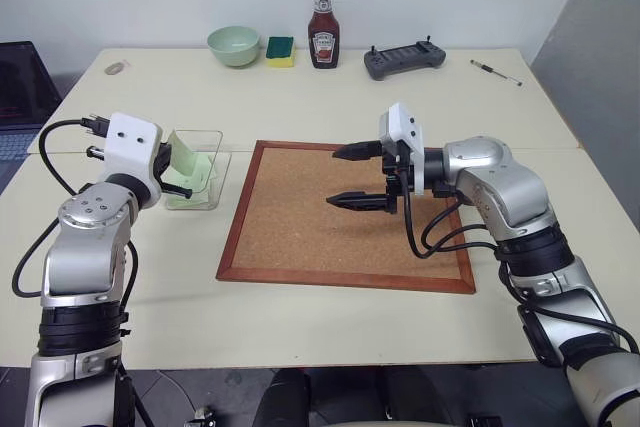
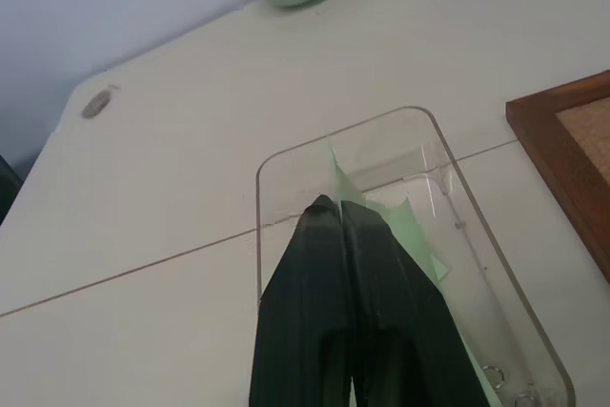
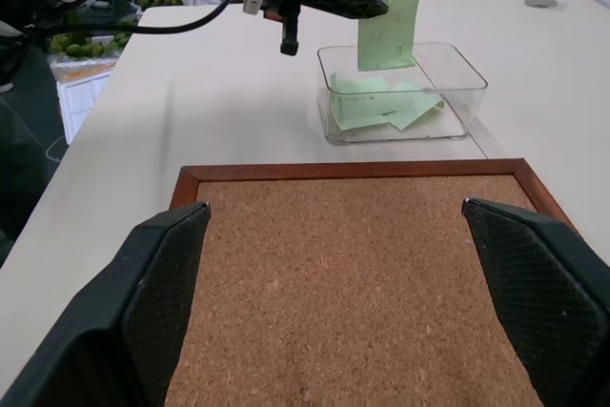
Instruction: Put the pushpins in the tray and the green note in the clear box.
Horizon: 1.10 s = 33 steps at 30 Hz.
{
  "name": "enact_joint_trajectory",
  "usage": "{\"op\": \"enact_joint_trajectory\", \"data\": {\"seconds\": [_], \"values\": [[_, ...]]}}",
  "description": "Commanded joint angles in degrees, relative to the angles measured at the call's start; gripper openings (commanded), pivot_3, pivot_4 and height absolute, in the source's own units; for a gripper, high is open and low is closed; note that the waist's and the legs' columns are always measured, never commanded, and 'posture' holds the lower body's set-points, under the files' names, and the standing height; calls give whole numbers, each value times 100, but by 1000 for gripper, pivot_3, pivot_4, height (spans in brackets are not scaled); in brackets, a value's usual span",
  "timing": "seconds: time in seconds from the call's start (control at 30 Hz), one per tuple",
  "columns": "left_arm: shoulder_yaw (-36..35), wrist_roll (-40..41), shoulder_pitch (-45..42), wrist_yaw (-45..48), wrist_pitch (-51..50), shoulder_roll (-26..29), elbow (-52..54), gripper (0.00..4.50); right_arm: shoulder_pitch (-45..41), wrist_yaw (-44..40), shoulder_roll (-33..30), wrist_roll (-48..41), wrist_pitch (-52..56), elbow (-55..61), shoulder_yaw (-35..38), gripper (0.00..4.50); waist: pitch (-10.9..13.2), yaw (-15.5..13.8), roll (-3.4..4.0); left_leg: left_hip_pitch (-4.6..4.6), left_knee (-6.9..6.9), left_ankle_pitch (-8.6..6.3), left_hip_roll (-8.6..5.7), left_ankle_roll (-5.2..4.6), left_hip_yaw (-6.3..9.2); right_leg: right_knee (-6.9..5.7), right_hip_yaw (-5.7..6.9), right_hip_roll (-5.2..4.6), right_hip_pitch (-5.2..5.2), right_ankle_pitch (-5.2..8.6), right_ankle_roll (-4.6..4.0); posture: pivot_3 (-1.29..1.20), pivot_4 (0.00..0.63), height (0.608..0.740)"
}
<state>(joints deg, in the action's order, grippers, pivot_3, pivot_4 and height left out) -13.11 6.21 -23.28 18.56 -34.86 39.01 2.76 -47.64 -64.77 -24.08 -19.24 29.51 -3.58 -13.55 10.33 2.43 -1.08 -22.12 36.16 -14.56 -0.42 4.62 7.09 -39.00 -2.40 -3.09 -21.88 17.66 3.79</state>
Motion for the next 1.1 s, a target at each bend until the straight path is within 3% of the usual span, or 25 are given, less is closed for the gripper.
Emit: {"op": "enact_joint_trajectory", "data": {"seconds": [0.03, 0.5, 0.67, 0.87, 1.1], "values": [[-70, -73, -134, -5, 169, 74, 15, 1023, 21, -8, -13, -118, 47, 312, 79, 4500, 0, 3, 0, 0, 0, 0, 0, 0, 0, -1, 0, 0, -1, 0, 0, 0, 150, 740], [-275, 26, -117, 11, 154, 87, 583, 3560, 75, 74, -13, -120, 57, 373, 172, 4500, 0, 16, 0, -6, 0, 0, 1, 0, -1, -2, 0, 0, -7, 0, 0, 0, 150, 740], [-386, 651, 87, 259, -186, -219, 1636, 3560, 307, 261, -117, -149, -9, 532, 429, 4500, 0, 32, 0, -42, 7, 1, 1, 2, 2, -4, 1, 0, -33, -1, -2, 0, 150, 740], [-20, 1240, 679, 565, -309, -641, 2819, 3560, 1307, 1146, -229, -69, 76, 1223, 1006, 4500, -1, -8, -2, -68, 24, 10, -4, 21, 7, -1, 3, -5, -38, -3, -5, 0, 150, 740], [101, 2112, 954, 1763, -644, -116, 2914, 3560, 1967, 970, -1209, -752, 1120, 2239, 1562, 4500, 0, -9, -1, -65, 36, 0, -2, 1, 2, -7, 1, 0, -33, -3, -4, 0, 150, 740]]}}
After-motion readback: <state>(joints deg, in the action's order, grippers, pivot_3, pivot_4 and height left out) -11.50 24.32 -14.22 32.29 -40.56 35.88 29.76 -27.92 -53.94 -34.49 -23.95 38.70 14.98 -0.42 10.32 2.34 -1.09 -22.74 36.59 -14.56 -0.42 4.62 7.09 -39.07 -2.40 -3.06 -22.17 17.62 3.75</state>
